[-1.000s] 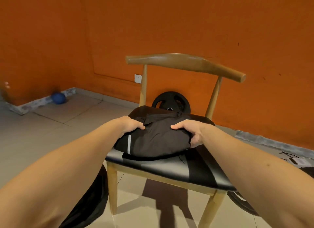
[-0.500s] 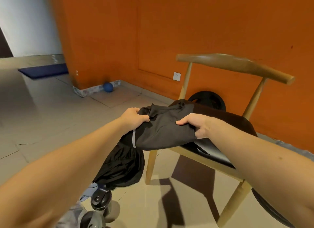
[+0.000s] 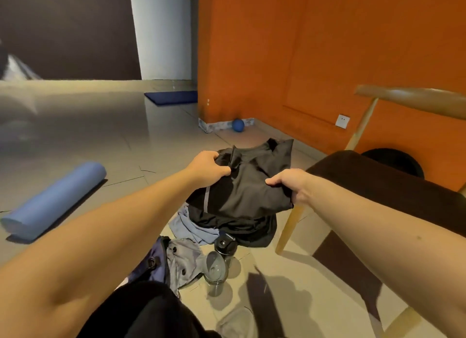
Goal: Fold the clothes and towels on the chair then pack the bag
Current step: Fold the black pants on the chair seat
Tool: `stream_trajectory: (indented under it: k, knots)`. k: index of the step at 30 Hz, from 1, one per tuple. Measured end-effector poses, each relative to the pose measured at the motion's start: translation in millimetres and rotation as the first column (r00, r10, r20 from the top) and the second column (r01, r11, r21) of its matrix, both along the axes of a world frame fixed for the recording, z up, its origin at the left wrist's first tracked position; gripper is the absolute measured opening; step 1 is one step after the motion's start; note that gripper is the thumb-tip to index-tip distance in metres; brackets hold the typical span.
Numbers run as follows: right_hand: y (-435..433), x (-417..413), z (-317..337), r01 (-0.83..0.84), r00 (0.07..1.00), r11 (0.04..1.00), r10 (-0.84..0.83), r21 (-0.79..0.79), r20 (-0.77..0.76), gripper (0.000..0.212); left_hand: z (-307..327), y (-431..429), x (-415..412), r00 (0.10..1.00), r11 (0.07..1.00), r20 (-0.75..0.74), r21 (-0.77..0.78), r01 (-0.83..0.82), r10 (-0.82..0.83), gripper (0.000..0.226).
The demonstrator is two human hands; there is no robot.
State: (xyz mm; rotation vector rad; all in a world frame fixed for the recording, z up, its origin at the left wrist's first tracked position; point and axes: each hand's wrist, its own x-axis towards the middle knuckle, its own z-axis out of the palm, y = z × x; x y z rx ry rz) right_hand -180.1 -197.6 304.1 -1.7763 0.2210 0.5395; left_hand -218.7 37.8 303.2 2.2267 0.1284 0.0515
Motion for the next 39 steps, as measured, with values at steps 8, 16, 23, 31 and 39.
stream_trajectory:
  k: [8,16,23,31,39]
  knots:
    - [98,-21,-34,-0.136,0.986,0.991,0.134,0.009,0.094,0.044,-9,66,-63,0.985,0.986,-0.073,0.069,-0.152,0.157,0.015]
    - [194,-42,-85,-0.365,0.925,0.930,0.367,-0.039,0.103,0.049,-53,133,-94,0.943,0.953,-0.182,0.170,-0.250,0.280,0.017]
    - [286,-59,-165,-0.580,0.811,0.813,0.583,-0.062,0.053,0.107,-139,200,-115,0.876,0.914,-0.267,0.062,-0.400,0.401,0.023]
    - [364,-79,-252,-0.742,0.599,0.598,0.794,-0.304,0.102,0.076,-252,266,-119,0.811,0.848,-0.376,-0.110,-0.519,0.448,0.017]
    - [374,-71,-359,-0.504,0.729,0.668,0.669,-0.548,0.145,0.028,-345,295,-137,0.844,0.953,-0.461,0.008,-0.303,0.273,0.026]
